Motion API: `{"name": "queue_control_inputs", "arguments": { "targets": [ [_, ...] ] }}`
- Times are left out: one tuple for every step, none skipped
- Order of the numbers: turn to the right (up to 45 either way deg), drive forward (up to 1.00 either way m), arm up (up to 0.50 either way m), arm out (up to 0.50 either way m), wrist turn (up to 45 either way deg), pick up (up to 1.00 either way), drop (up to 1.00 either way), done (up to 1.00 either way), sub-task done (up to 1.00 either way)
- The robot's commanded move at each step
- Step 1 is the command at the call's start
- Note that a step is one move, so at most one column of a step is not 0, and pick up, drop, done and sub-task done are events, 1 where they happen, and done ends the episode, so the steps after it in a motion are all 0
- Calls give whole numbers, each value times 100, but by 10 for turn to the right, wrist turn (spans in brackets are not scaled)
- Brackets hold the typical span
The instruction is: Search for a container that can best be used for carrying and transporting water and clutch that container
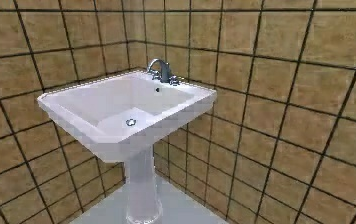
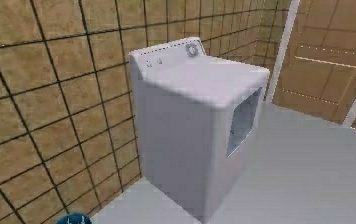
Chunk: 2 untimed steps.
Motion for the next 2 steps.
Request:
{"name": "queue_control_inputs", "arguments": {
  "targets": [
    [-360, 0, 0, 0, 0, 0, 0, 0, 0],
    [0, 0, 26, 0, 0, 0, 0, 0, 0]
  ]
}}
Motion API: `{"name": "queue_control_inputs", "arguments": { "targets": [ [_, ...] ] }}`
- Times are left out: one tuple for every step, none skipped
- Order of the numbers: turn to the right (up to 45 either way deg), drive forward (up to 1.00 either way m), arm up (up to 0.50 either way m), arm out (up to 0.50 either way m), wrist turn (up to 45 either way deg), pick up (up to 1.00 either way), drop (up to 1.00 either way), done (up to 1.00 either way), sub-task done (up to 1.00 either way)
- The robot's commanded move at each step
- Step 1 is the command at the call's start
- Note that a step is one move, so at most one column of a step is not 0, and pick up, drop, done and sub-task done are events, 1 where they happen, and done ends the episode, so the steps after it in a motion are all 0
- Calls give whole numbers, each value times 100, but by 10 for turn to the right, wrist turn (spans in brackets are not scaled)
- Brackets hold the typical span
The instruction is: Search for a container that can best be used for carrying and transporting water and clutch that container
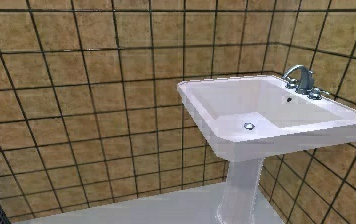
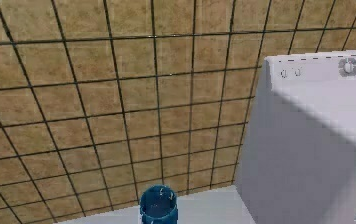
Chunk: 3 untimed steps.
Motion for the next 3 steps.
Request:
{"name": "queue_control_inputs", "arguments": {
  "targets": [
    [0, 0, 0, 46, 0, 0, 0, 0, 0],
    [0, 0, 0, 0, 450, 0, 0, 0, 0],
    [0, 0, 0, 0, 450, 0, 0, 0, 0]
  ]
}}
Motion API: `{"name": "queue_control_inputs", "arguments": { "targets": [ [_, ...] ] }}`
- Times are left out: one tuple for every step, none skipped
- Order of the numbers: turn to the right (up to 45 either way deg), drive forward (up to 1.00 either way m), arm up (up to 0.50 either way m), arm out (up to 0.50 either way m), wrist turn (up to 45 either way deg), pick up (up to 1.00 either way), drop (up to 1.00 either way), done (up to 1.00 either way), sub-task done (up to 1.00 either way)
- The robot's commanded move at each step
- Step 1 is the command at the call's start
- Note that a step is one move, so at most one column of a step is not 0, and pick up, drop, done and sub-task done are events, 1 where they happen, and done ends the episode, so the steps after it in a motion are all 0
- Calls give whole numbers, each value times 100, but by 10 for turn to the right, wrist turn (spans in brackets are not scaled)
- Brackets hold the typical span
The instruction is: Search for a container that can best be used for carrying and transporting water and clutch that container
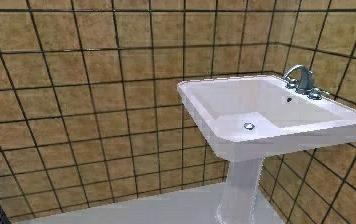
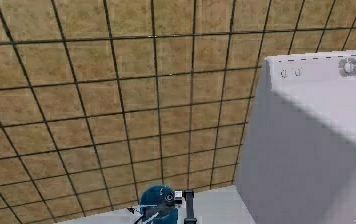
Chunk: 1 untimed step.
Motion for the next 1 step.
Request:
{"name": "queue_control_inputs", "arguments": {
  "targets": [
    [0, 0, 0, 0, 420, 0, 0, 0, 0]
  ]
}}
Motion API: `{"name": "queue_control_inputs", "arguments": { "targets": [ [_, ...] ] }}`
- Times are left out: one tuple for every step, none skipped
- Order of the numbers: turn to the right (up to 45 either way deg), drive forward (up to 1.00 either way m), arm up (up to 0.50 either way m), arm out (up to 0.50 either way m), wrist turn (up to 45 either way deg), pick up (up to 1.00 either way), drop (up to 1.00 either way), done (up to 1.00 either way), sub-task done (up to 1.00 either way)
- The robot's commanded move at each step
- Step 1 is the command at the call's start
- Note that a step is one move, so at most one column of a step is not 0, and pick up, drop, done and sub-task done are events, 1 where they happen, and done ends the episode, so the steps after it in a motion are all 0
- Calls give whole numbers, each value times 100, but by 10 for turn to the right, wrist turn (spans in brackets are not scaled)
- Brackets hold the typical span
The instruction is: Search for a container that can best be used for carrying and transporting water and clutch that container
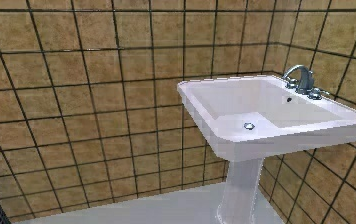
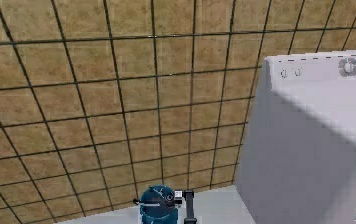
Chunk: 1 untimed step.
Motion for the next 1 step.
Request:
{"name": "queue_control_inputs", "arguments": {
  "targets": [
    [0, 0, -30, 0, 0, 0, 0, 0, 0]
  ]
}}
